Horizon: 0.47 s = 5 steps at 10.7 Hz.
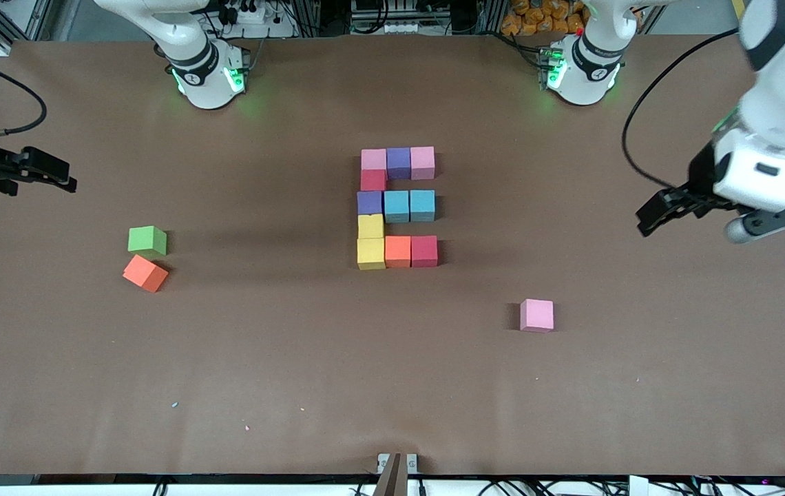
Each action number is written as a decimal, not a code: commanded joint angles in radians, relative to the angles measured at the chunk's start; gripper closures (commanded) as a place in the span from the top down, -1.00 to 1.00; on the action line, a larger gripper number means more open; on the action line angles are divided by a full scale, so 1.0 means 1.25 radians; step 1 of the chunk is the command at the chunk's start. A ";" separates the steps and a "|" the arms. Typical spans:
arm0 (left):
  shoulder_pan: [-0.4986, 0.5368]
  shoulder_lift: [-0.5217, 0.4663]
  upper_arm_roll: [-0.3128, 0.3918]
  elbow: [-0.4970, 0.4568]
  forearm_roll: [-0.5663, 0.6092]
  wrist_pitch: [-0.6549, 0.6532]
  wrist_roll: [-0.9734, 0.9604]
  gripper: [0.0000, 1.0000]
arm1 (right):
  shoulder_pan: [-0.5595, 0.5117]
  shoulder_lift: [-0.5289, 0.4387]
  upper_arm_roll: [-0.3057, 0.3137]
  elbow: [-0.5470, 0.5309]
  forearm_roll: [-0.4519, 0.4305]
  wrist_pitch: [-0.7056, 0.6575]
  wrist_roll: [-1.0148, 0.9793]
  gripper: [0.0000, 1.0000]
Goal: Arrange 11 blocks into digit 3
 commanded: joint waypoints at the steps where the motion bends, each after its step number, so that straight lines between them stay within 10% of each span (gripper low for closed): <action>1: -0.001 -0.037 0.019 -0.013 -0.033 -0.047 0.097 1.00 | -0.005 -0.051 0.000 -0.047 0.002 0.003 0.014 1.00; 5: 0.001 -0.066 0.052 -0.024 -0.033 -0.153 0.234 1.00 | -0.016 -0.066 0.000 -0.048 0.002 0.001 0.014 1.00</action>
